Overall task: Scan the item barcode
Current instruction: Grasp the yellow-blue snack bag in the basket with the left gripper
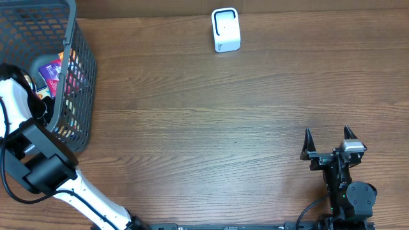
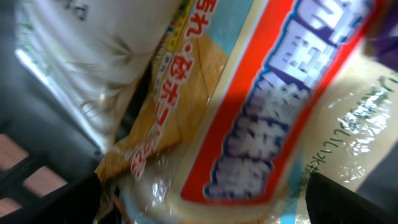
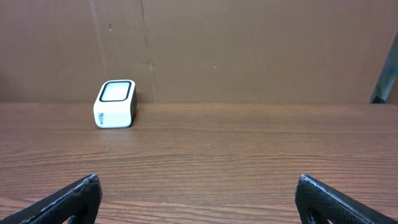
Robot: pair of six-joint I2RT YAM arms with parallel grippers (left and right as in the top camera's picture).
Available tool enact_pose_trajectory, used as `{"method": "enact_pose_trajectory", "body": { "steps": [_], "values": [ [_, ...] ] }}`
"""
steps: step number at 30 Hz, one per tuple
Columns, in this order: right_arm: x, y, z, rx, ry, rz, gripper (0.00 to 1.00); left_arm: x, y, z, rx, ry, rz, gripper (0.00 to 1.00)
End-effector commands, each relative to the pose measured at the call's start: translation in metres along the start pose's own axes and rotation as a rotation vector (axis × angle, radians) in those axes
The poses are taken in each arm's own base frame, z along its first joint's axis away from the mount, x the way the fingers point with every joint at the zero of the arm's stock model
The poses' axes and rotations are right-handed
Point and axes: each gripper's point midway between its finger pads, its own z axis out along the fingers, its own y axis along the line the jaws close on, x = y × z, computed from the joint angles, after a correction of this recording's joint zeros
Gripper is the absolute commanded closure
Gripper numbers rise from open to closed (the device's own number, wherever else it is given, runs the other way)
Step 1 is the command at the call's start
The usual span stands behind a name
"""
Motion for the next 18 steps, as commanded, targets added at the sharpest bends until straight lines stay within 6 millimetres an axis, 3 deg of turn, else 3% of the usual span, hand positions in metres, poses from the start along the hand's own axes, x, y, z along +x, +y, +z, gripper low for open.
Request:
{"method": "enact_pose_trajectory", "body": {
  "steps": [1, 6, 11, 16, 18],
  "values": [
    [0.001, 0.001, 0.000, -0.002, -0.007, 0.001, 0.00, 0.008, -0.005, 0.014, 0.004, 0.028, 0.032, 0.08],
    [0.001, 0.001, 0.000, -0.002, -0.007, 0.001, 0.00, 0.009, -0.005, 0.017, 0.004, 0.028, 0.032, 0.37],
    [0.001, 0.001, 0.000, -0.002, -0.007, 0.001, 0.00, 0.010, -0.005, 0.017, 0.004, 0.032, 0.033, 0.55],
    [0.001, 0.001, 0.000, -0.002, -0.007, 0.001, 0.00, 0.016, -0.005, 0.023, 0.000, 0.051, 0.035, 0.95],
    [0.001, 0.001, 0.000, -0.002, -0.007, 0.001, 0.00, 0.021, -0.005, 0.029, -0.003, 0.066, 0.037, 0.96]
  ]
}}
